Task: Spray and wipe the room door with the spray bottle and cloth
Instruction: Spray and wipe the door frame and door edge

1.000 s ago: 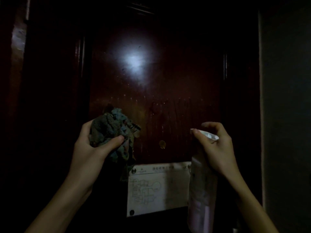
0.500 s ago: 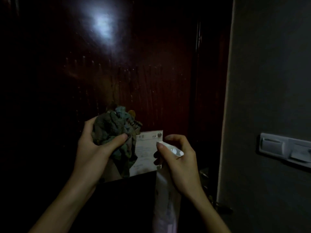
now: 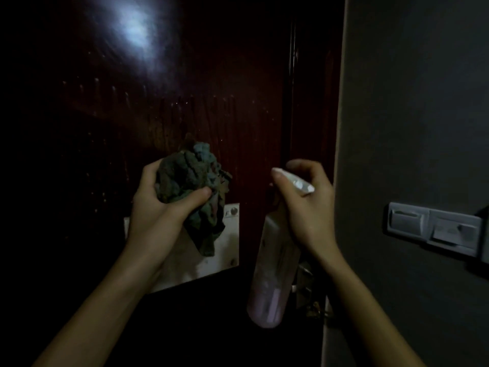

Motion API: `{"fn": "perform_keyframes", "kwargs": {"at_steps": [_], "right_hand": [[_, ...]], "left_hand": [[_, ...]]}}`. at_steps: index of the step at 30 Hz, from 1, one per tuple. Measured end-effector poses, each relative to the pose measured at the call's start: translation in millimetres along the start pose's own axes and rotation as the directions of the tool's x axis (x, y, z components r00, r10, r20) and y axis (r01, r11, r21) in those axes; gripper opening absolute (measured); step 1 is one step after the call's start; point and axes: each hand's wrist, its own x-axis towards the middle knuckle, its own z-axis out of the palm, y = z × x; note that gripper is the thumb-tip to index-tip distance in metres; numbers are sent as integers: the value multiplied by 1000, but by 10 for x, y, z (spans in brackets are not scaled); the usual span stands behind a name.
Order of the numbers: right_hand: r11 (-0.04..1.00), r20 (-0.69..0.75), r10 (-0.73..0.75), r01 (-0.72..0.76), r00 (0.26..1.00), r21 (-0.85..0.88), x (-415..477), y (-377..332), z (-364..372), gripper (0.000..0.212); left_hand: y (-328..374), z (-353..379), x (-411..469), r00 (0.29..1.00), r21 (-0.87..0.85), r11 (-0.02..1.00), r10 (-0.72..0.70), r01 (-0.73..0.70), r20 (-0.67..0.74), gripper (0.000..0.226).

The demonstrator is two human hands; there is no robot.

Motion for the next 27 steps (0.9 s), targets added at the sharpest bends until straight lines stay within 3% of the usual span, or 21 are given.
{"fn": "perform_keyframes", "kwargs": {"at_steps": [5,8,14,27], "right_hand": [[994,-73,-106,105,992,-13,622,-200,25,35],[991,-47,-128,126,991,-42,935,-230,84,40],[985,23,-155,156,988,-72,1209,-178,286,23],[978,105,-157,140,982,154,1028,-166,1036,18]], "left_hand": [[206,25,307,997,-3,997,80,-80,20,57],[250,51,399,994,-17,995,99,-98,41,55],[173,44,440,996,-18,997,78,-78,30,52],[200,-739,479,987,59,998,29,-20,-160,53]]}}
